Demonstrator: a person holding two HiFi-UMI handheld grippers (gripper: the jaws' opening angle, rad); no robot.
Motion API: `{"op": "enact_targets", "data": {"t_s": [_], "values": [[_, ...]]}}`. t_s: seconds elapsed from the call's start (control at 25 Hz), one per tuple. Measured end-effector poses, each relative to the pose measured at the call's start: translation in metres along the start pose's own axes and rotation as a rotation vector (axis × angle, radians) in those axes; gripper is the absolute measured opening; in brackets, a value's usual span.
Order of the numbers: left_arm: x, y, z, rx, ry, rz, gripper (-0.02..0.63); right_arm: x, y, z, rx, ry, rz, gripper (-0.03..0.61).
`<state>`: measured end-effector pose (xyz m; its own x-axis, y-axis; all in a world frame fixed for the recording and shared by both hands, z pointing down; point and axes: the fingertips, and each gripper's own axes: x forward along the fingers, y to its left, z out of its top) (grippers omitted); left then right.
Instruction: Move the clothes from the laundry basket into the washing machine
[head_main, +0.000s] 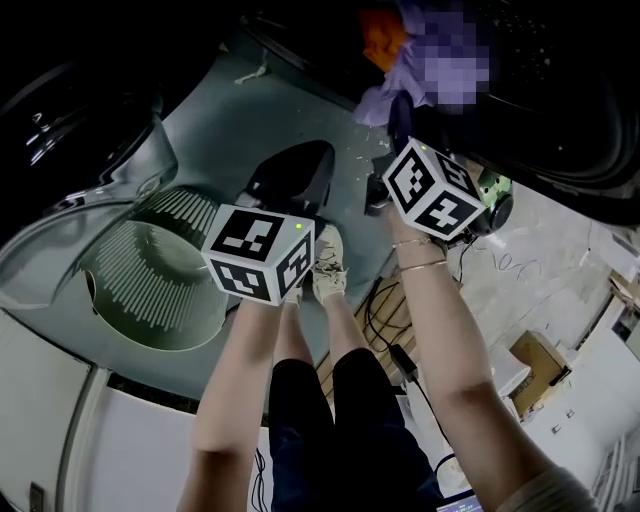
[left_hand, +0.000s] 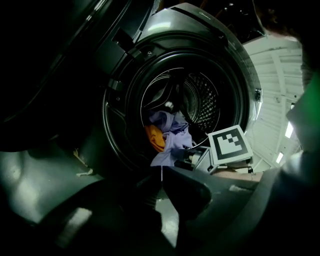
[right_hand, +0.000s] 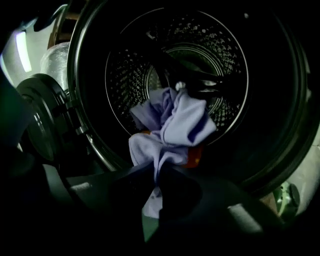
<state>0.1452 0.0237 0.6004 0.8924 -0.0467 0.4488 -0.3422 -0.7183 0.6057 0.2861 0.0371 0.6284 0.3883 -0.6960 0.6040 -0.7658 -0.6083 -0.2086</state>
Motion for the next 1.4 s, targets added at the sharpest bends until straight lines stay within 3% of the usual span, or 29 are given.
{"op": "enact_targets", "data": {"t_s": [0.28,0.48,0.68,0.96,1.16,1.32,1.4], "values": [[-0.004,-0.013,0.030,0.012,-0.030,-0.003,0.011,-0.003,0.009,0.079,-0.059,-0.121,0.020,0.032],[-0.004,-0.019,0.054,0.031,-0.055,-0.012,0.011,0.019,0.002,0.129,-0.055,-0.185,-0.025,0.032],[-0.002,-0.014,0.065,0.038,-0.071,-0.009,0.011,0.042,-0.002,0.150,-0.056,-0.208,-0.057,0.038],[0.003,-0.011,0.060,0.033,-0.060,-0.013,0.011,0.052,-0.001,0.134,-0.065,-0.155,-0.032,0.163],[0.004,-0.012,0.061,0.041,-0.057,-0.004,0.011,0.047,0.003,0.121,-0.028,-0.105,0.002,0.270],[0.003,-0.018,0.067,0.051,-0.059,-0.008,0.011,0.038,0.004,0.115,0.014,-0.080,0.022,0.319],[0.002,-0.021,0.070,0.055,-0.060,-0.012,0.011,0.032,0.006,0.111,0.027,-0.064,0.037,0.409]]}}
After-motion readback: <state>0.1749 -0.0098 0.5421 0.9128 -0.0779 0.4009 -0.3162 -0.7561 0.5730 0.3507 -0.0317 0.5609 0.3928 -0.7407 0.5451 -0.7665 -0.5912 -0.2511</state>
